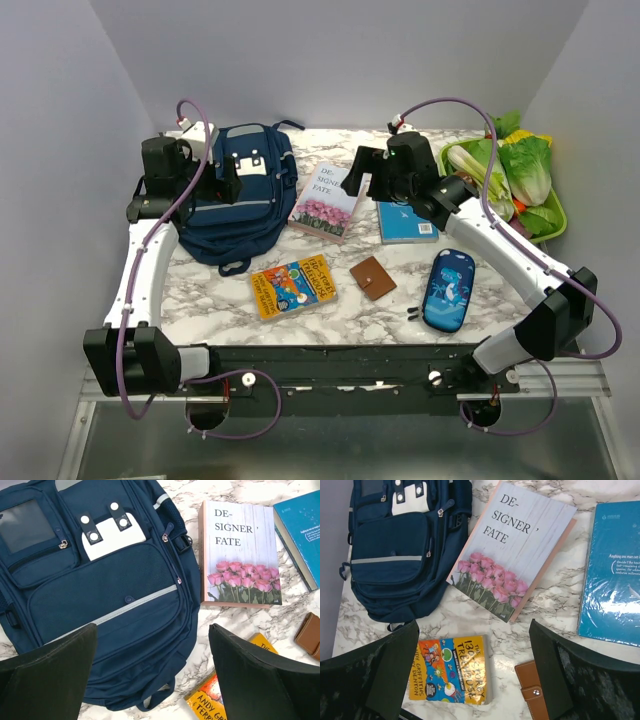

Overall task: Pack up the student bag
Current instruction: Adjust the student bag at the center of the board.

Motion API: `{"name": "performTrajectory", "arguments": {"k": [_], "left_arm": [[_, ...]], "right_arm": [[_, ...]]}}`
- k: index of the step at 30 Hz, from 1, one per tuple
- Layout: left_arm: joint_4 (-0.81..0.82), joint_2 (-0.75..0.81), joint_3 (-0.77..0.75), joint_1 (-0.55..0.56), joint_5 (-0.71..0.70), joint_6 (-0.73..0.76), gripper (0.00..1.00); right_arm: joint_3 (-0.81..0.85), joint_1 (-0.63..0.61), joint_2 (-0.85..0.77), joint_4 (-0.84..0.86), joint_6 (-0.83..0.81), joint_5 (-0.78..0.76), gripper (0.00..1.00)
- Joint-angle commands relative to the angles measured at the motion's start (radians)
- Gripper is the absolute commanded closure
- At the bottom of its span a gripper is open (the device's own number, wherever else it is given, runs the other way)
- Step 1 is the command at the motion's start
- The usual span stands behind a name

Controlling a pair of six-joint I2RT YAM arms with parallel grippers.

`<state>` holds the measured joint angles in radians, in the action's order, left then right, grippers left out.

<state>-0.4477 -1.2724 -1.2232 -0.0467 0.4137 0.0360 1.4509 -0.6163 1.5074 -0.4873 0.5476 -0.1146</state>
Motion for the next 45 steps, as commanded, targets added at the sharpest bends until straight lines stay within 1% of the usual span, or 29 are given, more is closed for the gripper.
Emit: {"name": "performTrajectory", "arguments": {"k": [1, 5, 7, 12, 13, 14, 16, 17, 20, 30, 34, 38, 45], "left_arm": [[0.041, -0.008, 0.027, -0.004, -0.015, -0.009, 0.01], [0.113, -0.034, 0.089, -0.005, -0.044, 0.06, 0.01], [0.124, -0.064, 0.113, -0.004, -0.072, 0.097, 0.01], [0.193, -0.114, 0.177, 0.011, -0.176, 0.171, 0.01], [0.196, -0.123, 0.18, 0.027, -0.193, 0.209, 0.01], [0.202, -0.133, 0.185, 0.036, -0.237, 0.223, 0.01], [0.213, -0.15, 0.206, 0.044, -0.268, 0.252, 0.01], [0.233, -0.154, 0.217, 0.077, -0.283, 0.28, 0.01], [0.276, -0.162, 0.249, 0.114, -0.335, 0.329, 0.01], [0.363, -0.231, 0.307, 0.235, -0.46, 0.419, 0.01], [0.421, -0.252, 0.35, 0.254, -0.5, 0.443, 0.01], [0.503, -0.266, 0.352, 0.255, -0.555, 0.462, 0.01], [0.511, -0.32, 0.294, 0.255, -0.562, 0.487, 0.01]], "right_arm": [[-0.027, -0.007, -0.006, 0.019, -0.006, 0.021, 0.0], [-0.063, -0.008, -0.03, 0.042, -0.024, -0.002, 0.0], [-0.075, -0.013, -0.038, 0.046, -0.038, -0.023, 0.0], [-0.11, -0.031, -0.056, 0.041, -0.066, -0.088, 0.0], [-0.116, -0.034, -0.056, 0.039, -0.066, -0.088, 0.0], [-0.122, -0.037, -0.059, 0.039, -0.074, -0.091, 0.01], [-0.152, -0.042, -0.078, 0.049, -0.072, -0.096, 0.02], [-0.164, -0.043, -0.084, 0.055, -0.072, -0.094, 0.02], [-0.202, -0.048, -0.104, 0.078, -0.069, -0.082, 0.03], [-0.293, -0.062, -0.145, 0.11, -0.058, -0.053, 0.07], [-0.316, -0.063, -0.162, 0.116, -0.058, -0.046, 0.08], [-0.331, -0.065, -0.171, 0.121, -0.054, -0.04, 0.09], [-0.331, -0.066, -0.173, 0.125, -0.046, -0.017, 0.11]]}}
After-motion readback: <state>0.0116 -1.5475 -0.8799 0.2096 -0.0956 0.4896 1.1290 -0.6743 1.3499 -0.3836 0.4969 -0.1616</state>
